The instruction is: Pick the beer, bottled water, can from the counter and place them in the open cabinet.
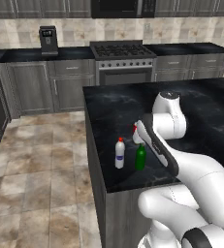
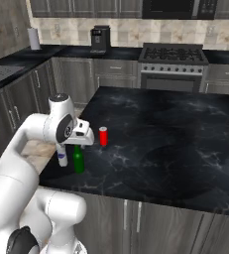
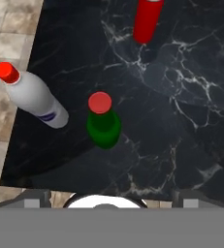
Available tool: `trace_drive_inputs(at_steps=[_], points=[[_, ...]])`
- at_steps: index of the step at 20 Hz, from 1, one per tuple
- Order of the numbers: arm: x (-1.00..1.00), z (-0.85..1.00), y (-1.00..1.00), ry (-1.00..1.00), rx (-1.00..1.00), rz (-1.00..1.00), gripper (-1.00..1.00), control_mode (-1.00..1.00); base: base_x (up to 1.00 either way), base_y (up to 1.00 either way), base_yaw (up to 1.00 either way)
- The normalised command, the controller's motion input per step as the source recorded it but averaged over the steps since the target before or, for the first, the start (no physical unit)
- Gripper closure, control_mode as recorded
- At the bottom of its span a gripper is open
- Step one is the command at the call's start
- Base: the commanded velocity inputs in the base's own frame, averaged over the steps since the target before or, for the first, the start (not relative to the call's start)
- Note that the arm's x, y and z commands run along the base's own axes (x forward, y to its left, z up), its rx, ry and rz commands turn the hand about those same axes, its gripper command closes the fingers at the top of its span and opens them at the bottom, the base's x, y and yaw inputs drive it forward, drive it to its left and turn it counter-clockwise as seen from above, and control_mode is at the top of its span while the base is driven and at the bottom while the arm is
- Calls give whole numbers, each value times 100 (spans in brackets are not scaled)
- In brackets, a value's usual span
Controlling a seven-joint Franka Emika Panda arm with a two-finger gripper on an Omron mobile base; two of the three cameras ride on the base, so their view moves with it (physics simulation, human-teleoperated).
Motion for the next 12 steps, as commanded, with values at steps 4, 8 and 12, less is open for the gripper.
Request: trace_drive_inputs(at_steps=[4, 8, 12], points=[[4, -30, 1, 0, 0, 0, -100, -100, 0, 0, 0], [1, -22, 4, 0, 0, 0, -100, -100, 0, 0, 0], [0, -26, 8, 0, 0, 0, -100, -100, 0, 0, 0]])
